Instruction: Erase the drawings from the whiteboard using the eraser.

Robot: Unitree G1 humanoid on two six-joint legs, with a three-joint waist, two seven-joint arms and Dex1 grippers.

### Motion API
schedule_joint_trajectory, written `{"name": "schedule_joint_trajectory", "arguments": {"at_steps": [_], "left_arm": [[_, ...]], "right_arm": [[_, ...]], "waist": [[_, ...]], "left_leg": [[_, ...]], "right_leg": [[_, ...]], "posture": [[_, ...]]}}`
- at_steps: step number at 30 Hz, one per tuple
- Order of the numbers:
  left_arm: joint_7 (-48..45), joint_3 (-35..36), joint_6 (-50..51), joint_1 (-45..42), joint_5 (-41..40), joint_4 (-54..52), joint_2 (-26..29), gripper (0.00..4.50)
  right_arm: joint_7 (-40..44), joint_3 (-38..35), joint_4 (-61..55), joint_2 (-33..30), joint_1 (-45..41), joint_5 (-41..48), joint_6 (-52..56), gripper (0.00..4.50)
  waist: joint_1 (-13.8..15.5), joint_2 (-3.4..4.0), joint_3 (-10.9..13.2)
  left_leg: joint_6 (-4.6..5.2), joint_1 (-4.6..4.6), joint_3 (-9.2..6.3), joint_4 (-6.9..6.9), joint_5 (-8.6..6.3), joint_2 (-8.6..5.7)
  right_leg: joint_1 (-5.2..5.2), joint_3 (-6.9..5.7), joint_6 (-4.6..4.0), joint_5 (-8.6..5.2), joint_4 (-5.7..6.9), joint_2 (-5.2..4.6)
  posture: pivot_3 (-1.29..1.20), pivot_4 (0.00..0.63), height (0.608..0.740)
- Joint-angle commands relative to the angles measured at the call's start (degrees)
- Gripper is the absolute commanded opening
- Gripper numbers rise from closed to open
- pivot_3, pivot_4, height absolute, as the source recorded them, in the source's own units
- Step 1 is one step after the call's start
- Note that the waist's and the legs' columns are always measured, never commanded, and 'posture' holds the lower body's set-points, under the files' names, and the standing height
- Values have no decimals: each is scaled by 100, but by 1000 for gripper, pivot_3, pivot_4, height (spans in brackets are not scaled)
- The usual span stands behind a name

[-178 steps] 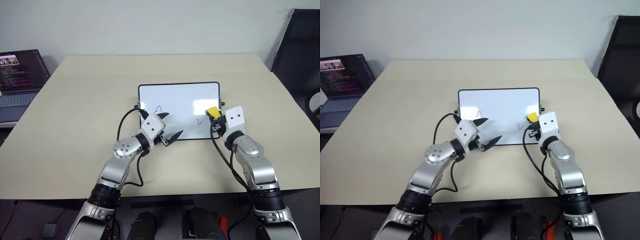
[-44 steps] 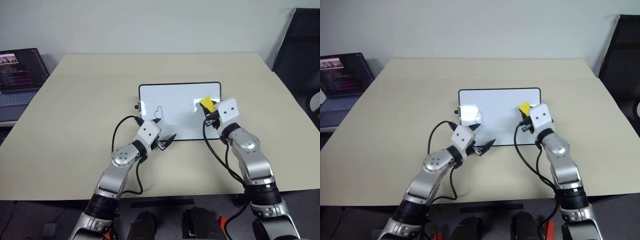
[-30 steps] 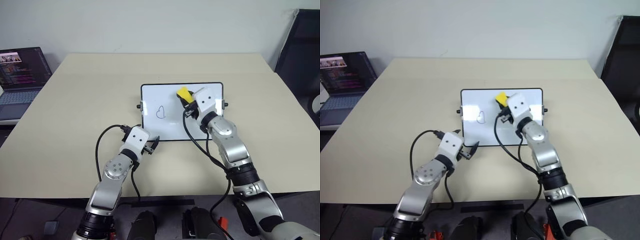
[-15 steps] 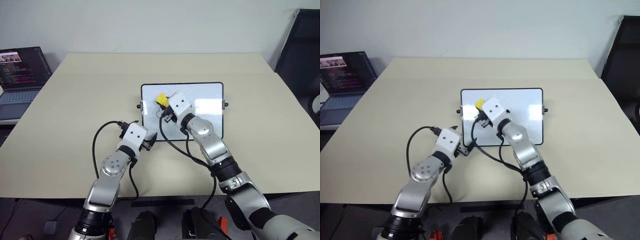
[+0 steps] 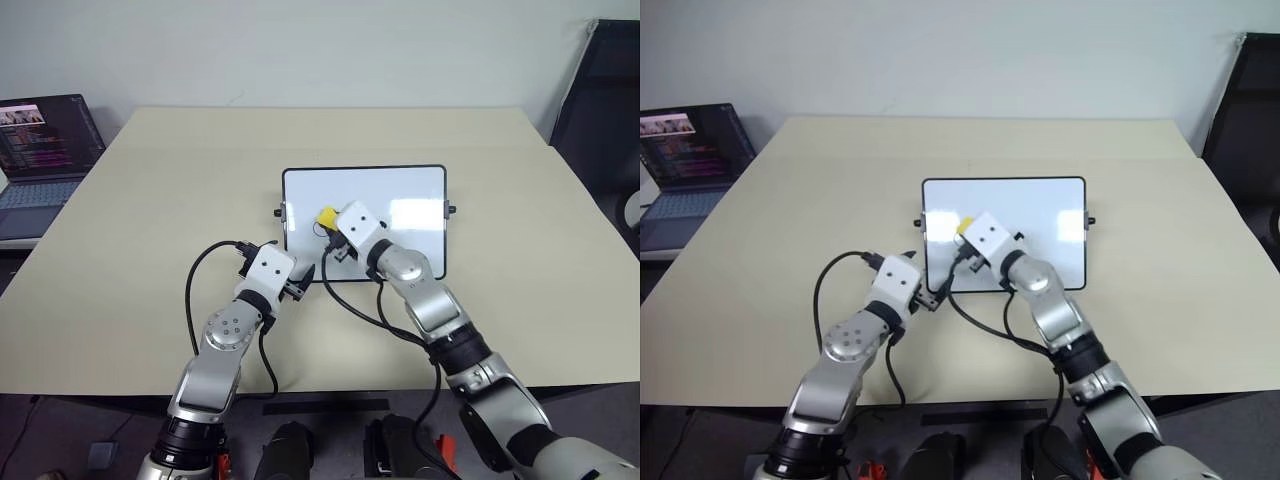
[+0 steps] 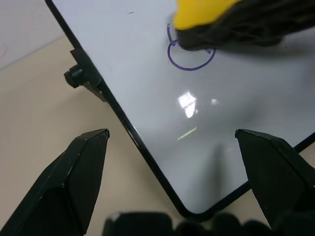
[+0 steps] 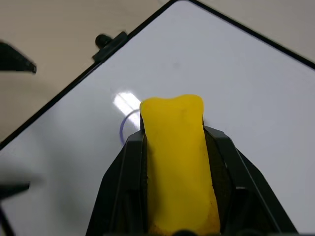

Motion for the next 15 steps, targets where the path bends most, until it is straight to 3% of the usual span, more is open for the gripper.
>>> {"name": "schedule_joint_trajectory", "arguments": {"at_steps": [1,8,15], "left_arm": [[44,5,-74,-18,6,-219,-39,4500],[36,12,-112,20,-1,-207,-40,4500],[19,-1,-171,-4,-11,-156,-43,4500]], "right_arm": [[212,4,-406,-307,342,-73,298,1217],[361,-142,-854,-702,696,-20,379,1217],[-32,-288,-316,-8,23,244,-262,1217]], "waist": [[0,0,0],[-4,-1,-1],[-26,-1,0]], "left_leg": [[0,0,-1,1,0,0],[0,4,-1,7,0,-2],[0,5,2,6,1,-1]], "right_leg": [[2,0,1,0,-1,-2],[6,-4,4,2,1,1],[2,-5,-2,6,1,5]], "posture": [[0,150,740],[0,150,740],[0,150,740]]}}
